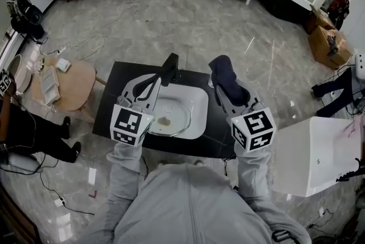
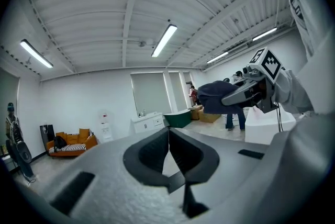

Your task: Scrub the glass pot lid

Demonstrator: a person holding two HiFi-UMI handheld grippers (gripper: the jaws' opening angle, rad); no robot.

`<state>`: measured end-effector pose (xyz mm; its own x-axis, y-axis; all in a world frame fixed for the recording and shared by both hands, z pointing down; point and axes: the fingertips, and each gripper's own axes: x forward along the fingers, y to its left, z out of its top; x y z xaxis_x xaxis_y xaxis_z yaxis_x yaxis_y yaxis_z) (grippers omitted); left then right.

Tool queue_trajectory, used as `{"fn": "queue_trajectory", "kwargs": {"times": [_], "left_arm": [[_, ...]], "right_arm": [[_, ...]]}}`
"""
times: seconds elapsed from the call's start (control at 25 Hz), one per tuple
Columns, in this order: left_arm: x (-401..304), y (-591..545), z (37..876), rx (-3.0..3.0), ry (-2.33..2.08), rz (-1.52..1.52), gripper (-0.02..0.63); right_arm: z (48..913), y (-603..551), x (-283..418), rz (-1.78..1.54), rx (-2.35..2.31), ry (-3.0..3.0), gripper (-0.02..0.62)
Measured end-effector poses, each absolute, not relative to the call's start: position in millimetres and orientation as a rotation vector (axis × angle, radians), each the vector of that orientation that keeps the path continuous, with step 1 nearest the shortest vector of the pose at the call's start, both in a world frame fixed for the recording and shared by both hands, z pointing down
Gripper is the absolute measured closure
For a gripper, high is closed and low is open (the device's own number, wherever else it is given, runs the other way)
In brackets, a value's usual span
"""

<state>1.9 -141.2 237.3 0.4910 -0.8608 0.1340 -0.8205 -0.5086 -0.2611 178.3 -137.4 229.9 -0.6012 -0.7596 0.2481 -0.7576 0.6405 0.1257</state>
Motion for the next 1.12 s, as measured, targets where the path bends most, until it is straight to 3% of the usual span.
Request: {"fn": "queue_trajectory", "kwargs": {"times": [1.12], "left_arm": [[19,-127,213,-2.541,1.421,-0.361,0.577]], "right_arm": [[206,-123,171,-0.103,1.178,-2.642,0.482]]}}
